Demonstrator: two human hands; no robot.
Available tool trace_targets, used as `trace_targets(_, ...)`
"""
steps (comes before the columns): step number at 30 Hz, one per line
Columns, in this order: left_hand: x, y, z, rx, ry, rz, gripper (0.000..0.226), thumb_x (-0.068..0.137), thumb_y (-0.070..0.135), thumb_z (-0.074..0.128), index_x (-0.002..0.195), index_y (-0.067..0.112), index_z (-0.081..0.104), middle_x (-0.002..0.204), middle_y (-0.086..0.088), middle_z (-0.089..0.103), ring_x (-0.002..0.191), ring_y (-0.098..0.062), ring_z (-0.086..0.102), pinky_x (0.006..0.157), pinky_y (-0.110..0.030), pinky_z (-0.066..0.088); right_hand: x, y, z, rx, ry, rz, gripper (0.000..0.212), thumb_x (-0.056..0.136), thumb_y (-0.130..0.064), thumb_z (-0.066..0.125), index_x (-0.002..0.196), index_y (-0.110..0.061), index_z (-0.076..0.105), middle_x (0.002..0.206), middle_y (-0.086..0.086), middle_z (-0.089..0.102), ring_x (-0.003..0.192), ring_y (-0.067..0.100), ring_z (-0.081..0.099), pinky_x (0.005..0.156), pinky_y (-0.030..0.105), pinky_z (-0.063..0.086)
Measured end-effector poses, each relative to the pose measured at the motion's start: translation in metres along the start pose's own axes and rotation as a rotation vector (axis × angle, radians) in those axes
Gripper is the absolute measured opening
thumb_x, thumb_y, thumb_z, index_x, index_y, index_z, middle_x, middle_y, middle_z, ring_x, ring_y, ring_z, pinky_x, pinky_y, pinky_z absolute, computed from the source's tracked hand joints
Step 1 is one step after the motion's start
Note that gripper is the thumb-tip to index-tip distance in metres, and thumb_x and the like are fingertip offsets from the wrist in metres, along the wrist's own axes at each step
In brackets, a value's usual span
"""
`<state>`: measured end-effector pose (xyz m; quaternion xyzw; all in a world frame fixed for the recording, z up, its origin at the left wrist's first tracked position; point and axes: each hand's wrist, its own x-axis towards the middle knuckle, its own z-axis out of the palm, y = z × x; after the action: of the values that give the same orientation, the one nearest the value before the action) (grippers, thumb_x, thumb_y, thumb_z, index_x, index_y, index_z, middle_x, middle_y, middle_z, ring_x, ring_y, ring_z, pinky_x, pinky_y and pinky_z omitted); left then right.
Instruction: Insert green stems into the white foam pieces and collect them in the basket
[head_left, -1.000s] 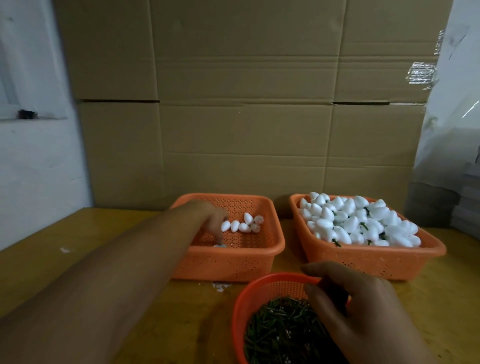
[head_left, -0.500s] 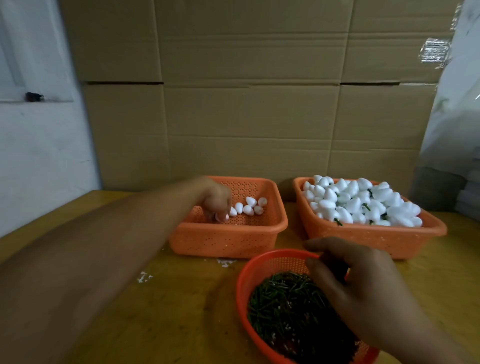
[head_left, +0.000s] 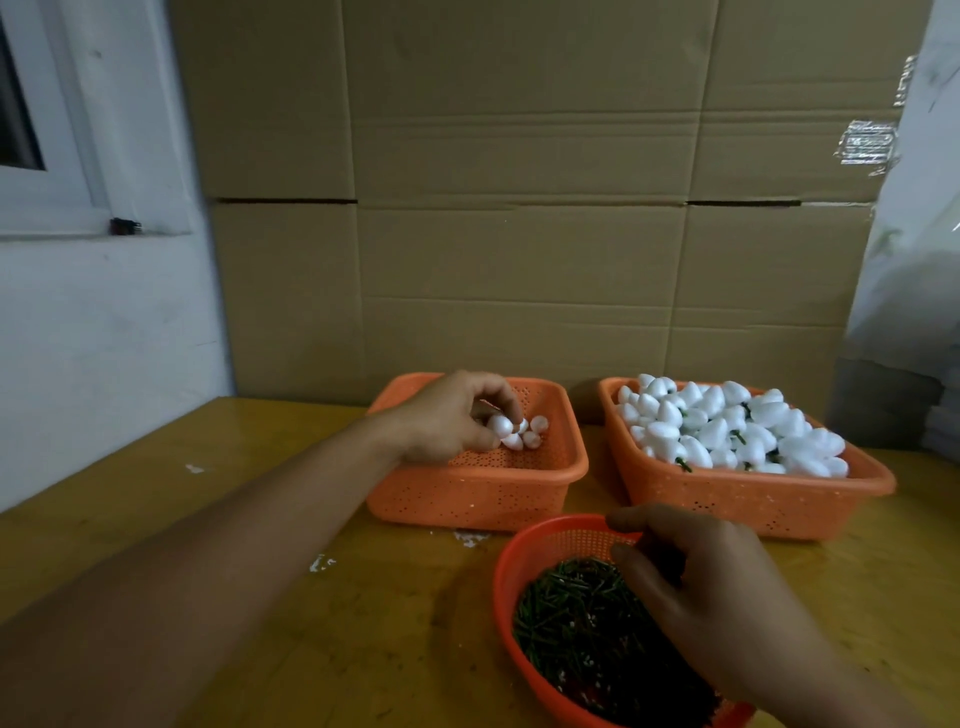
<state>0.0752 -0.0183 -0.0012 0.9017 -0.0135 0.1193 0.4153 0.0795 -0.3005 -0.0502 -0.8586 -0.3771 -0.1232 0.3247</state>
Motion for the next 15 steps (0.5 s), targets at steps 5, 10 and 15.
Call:
trace_targets(5, -0.04, 0.022, 0.022, -0.201, 0.055, 0.127, 0.028, 0.085, -0.018, 0.065, 0.097, 0.007, 0.067, 0.118, -0.008, 0.07, 0.114, -0.014, 0.067, 0.099, -0.032, 0.054, 0.0, 0.0, 0.001, -0.048, -0.069, 0.003, 0.021, 0.084, -0.041, 0.071, 0.105, -0.041, 0.072, 0.075, -0.022, 0.072, 0.07, 0.002, 0.067, 0.068, 0.034, 0.056)
trace_targets(10, -0.07, 0.034, 0.042, -0.299, 0.092, 0.234, 0.029, 0.083, -0.016, 0.068, 0.091, 0.012, 0.071, 0.112, 0.009, 0.066, 0.126, -0.01, 0.058, 0.101, -0.026, 0.05, 0.004, 0.0, 0.0, -0.105, -0.21, -0.066, 0.023, 0.079, -0.038, 0.073, 0.101, -0.046, 0.071, 0.094, -0.027, 0.068, 0.092, -0.005, 0.062, 0.083, 0.025, 0.052)
trace_targets(15, -0.089, 0.033, 0.053, -0.356, 0.047, 0.258, 0.032, 0.083, -0.015, 0.065, 0.093, 0.015, 0.07, 0.109, 0.001, 0.068, 0.116, -0.018, 0.065, 0.099, -0.031, 0.052, 0.007, 0.0, 0.002, -0.196, -0.329, -0.159, 0.021, 0.087, -0.046, 0.065, 0.107, -0.044, 0.072, 0.107, -0.024, 0.056, 0.109, -0.005, 0.045, 0.093, 0.018, 0.041)
